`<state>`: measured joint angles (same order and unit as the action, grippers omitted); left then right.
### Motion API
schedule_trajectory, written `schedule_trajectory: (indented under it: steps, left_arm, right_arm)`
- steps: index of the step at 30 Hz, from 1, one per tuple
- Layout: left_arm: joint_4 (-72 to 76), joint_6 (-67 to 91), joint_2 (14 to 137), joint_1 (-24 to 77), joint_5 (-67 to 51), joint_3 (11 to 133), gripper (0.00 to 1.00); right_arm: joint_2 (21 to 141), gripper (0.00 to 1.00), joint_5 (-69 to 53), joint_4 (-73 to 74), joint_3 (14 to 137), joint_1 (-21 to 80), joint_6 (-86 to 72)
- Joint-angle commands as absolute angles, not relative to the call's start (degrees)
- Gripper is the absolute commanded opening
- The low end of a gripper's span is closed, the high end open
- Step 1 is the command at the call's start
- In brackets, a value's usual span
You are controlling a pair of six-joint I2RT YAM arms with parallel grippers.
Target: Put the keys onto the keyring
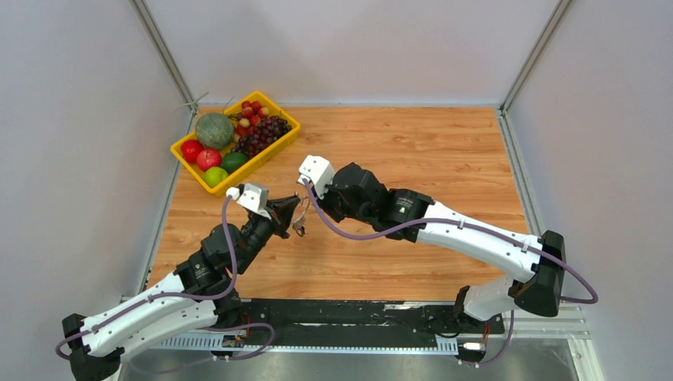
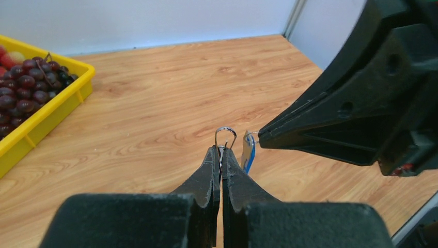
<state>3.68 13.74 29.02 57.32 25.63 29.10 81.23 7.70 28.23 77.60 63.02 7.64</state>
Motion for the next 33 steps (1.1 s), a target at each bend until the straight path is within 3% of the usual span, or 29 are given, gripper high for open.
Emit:
schedule_trajectory:
  steps: [1, 22, 33]
  left_arm:
    - [1.9, 16.4, 30.2, 57.5, 29.9, 32.8, 0.0]
    - [0.3, 18.0, 28.6, 57.5, 30.1, 33.2, 0.0]
    - [0.6, 18.2, 27.5, 57.5, 29.9, 32.8, 0.0]
  right_arm:
    - [79.6, 0.0, 17.7, 17.6, 76.6, 66.5, 17.5]
    - [78.0, 0.0, 24.7, -11.1, 62.5, 73.6, 39.4]
    - [80.0, 0.0, 26.0, -13.0, 62.7, 74.7, 41.9]
